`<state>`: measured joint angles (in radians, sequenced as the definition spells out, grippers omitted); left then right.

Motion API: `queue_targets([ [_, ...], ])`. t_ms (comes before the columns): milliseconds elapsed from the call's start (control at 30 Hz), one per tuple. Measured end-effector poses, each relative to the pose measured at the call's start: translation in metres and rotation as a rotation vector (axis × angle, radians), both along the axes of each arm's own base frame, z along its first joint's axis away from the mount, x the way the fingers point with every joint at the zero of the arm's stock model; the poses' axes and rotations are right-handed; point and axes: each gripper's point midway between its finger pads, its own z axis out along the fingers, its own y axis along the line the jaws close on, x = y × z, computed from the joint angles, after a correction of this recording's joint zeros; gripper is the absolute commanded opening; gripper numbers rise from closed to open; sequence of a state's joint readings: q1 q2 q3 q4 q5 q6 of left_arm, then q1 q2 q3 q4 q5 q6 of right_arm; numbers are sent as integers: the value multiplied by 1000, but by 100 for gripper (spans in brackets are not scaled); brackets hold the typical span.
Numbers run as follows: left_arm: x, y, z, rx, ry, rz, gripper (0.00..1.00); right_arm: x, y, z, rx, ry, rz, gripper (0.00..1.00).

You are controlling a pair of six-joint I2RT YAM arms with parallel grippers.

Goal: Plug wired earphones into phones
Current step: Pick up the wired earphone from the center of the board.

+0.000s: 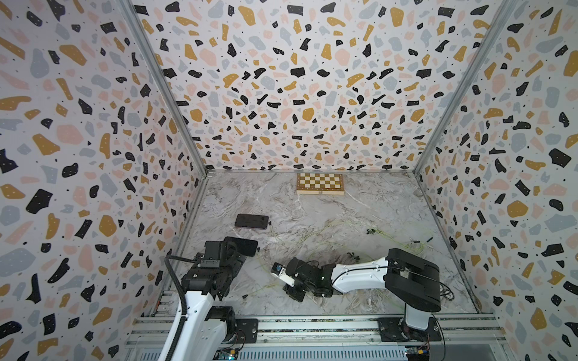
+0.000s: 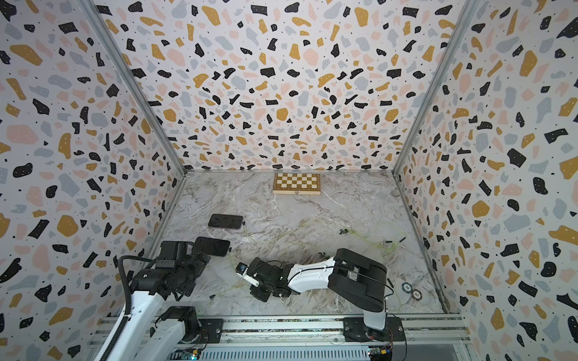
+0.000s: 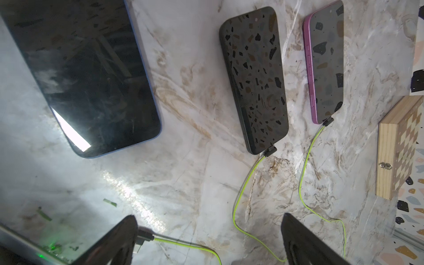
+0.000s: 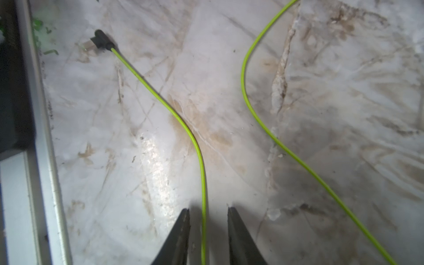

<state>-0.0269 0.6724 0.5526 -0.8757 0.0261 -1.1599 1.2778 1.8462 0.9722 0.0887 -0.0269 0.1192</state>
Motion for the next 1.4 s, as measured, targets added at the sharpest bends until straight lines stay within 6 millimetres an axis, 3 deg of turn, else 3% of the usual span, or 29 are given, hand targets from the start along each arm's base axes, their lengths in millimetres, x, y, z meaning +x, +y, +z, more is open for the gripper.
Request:
queue_targets([
  [100,-1,0,-1,-2,5,4,96,-1,1,0,-4,-13,-5,14],
  [333,-1,-2,-3,-12,9,1,95,2,-1,0,-12,-58,-25,0],
  [500,0,-6,-5,-33,6,-14,91,8,-10,1,-29,-97,-51,0],
  [667,4,-16,-9,-66,12,-62,85,21,-34,3,-37,-96,-100,0],
  [933,-5,-48,-28,-125,41,-211,75,52,-69,14,2,-66,-222,0],
  [1200,-28,-85,-48,-216,65,-318,55,48,-77,5,-9,-29,-224,0],
  [1400,-32,-101,-58,-241,52,-341,46,44,-76,9,18,-11,-222,0],
])
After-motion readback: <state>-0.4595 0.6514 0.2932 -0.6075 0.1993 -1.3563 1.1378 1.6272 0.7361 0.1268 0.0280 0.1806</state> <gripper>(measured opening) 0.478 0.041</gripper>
